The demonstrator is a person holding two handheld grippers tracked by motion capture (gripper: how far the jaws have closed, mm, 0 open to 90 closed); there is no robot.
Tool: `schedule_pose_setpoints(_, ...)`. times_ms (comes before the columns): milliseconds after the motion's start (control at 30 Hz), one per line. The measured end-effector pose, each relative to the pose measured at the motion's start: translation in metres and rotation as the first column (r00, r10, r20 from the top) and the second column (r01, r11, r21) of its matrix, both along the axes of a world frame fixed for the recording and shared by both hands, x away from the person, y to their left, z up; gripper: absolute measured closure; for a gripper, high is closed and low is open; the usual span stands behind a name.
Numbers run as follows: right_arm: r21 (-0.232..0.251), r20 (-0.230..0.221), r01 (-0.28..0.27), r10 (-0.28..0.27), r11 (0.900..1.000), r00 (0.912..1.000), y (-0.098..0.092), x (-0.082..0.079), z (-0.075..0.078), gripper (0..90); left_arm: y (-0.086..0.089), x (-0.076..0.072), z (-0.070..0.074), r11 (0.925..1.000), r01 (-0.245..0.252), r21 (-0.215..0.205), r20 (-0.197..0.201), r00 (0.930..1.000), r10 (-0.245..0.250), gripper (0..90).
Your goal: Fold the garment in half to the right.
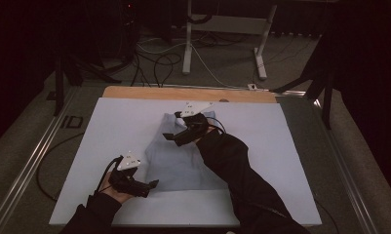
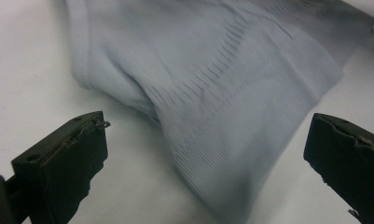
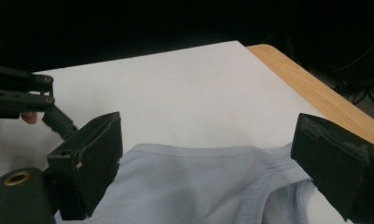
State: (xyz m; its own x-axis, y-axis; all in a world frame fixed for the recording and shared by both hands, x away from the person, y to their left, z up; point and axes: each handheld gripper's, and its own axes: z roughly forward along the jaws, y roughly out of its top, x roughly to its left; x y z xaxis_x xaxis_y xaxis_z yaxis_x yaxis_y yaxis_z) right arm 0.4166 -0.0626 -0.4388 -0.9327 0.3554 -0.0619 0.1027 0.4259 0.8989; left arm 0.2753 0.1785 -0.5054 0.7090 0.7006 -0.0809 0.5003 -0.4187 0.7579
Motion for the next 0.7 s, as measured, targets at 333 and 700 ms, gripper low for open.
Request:
schedule_pose_setpoints(333,-0.022,-0.030,0.011,-0.012,1.000,0.9995,0.008,0.013,-0.011,9.0,-0.003,0.003,-0.018,0.9993,-0.005,0.038,-0.066,0.9978,0.008,3.7)
schedule_pose_setpoints(700,-0.040,-0.053,0.022,-0.025,0.999,0.9983,0.011,0.024,-0.020,9.0,-0.012,0.002,-0.025,0.9954,0.028,0.091,-0.091,0.9956,-0.020,22.3)
